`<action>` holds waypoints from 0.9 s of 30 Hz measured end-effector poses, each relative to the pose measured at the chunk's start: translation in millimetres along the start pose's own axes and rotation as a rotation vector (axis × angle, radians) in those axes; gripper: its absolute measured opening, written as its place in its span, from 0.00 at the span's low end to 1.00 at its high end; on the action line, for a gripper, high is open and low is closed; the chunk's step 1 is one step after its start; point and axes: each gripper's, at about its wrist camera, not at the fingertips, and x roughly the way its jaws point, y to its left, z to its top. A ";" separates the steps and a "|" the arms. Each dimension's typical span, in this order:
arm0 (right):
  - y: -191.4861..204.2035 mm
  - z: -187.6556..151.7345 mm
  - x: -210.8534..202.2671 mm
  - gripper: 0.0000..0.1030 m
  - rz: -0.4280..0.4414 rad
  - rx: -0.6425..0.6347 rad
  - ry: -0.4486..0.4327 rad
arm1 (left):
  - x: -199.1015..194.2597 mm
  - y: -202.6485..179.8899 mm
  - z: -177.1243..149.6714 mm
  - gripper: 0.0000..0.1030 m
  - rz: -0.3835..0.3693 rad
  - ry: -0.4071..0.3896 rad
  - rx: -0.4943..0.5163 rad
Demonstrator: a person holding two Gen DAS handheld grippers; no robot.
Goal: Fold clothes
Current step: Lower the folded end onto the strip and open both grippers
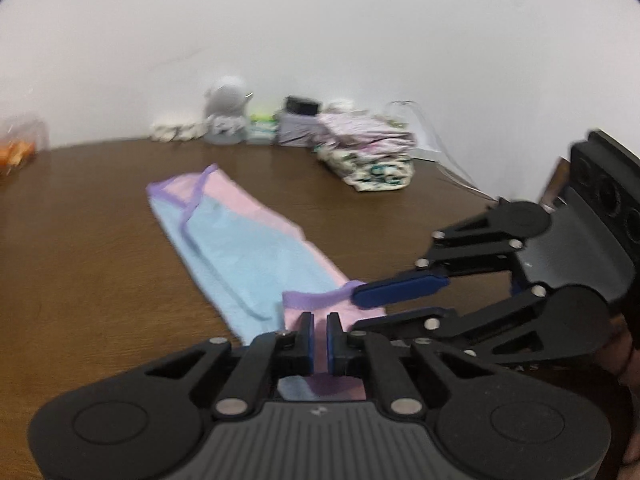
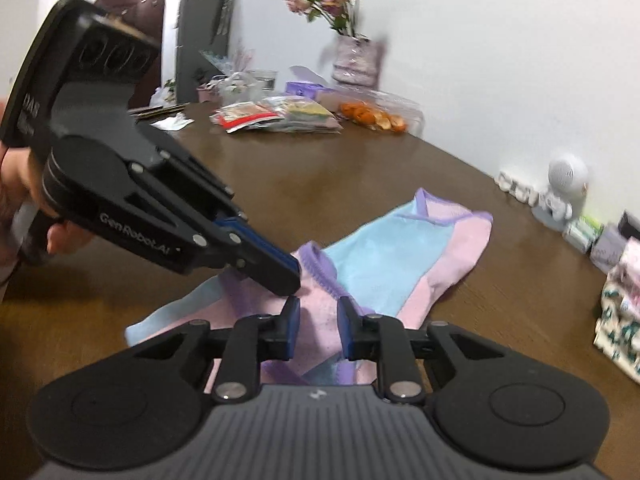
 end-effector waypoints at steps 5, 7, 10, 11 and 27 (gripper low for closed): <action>-7.5 -8.9 14.4 0.19 0.033 0.045 0.025 | 10.8 12.9 -7.6 0.05 0.001 0.024 -0.063; -9.2 -9.2 16.2 0.19 0.042 0.053 0.028 | 11.3 14.8 -8.1 0.06 -0.004 0.024 -0.071; -12.1 -7.2 7.5 0.20 0.048 0.074 0.010 | 4.8 14.3 -5.6 0.15 -0.007 0.010 -0.078; -12.7 -6.0 -0.4 0.21 0.046 0.080 -0.010 | -1.8 13.0 -4.1 0.21 -0.012 -0.010 -0.075; 25.7 -32.6 -27.4 0.24 0.078 0.014 0.044 | -37.0 -31.1 -42.8 0.12 -0.052 0.014 0.086</action>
